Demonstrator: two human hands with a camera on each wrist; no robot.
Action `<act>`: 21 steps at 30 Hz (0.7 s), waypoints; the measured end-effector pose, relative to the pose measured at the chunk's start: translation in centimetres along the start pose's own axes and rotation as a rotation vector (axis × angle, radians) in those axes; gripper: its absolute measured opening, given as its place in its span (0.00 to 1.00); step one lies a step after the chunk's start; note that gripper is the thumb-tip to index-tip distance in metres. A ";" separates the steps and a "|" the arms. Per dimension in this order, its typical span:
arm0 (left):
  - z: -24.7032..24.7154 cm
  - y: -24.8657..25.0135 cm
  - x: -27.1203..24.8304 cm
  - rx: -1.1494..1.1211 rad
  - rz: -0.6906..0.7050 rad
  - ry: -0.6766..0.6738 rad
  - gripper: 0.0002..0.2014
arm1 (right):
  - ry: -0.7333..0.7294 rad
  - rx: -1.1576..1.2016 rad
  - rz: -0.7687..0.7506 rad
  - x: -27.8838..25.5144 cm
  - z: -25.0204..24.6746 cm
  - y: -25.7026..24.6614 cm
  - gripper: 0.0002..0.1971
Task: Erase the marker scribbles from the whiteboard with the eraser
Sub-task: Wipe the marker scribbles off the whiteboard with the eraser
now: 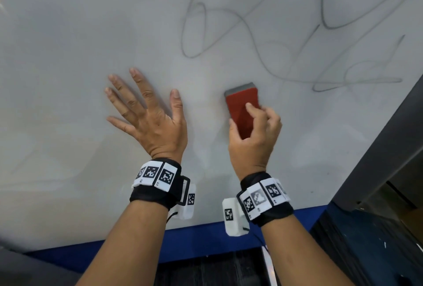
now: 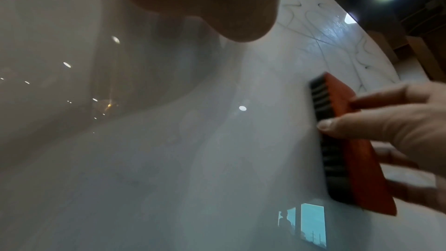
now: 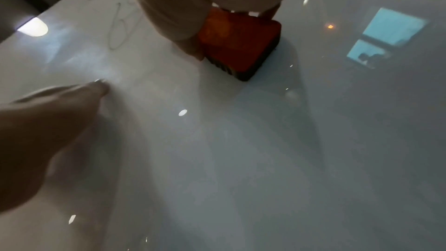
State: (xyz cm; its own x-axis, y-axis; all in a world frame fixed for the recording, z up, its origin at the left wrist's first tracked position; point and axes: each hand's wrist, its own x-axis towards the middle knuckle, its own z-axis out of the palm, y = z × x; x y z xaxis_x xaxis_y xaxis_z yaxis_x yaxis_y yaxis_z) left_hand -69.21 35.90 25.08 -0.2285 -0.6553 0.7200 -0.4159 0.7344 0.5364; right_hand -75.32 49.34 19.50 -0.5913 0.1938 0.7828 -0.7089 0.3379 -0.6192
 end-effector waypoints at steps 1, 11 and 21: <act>0.0 0.1 -0.1 -0.001 -0.010 -0.001 0.37 | 0.038 -0.005 0.017 0.4 -0.5 0.8 0.25; 0.8 2.5 -2.1 -0.045 -0.085 -0.037 0.43 | 0.019 -0.007 -0.042 1.5 -1.3 1.4 0.24; 1.0 5.0 -3.6 -0.085 -0.139 -0.089 0.54 | -0.016 -0.020 -0.075 2.3 -2.6 3.4 0.25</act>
State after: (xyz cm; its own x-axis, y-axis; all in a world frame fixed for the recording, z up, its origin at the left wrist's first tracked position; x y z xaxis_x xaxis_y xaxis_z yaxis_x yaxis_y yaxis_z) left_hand -71.33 41.75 24.67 -0.2526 -0.7621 0.5962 -0.3737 0.6452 0.6664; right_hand -78.07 53.36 19.42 -0.5429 0.1524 0.8259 -0.7437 0.3697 -0.5570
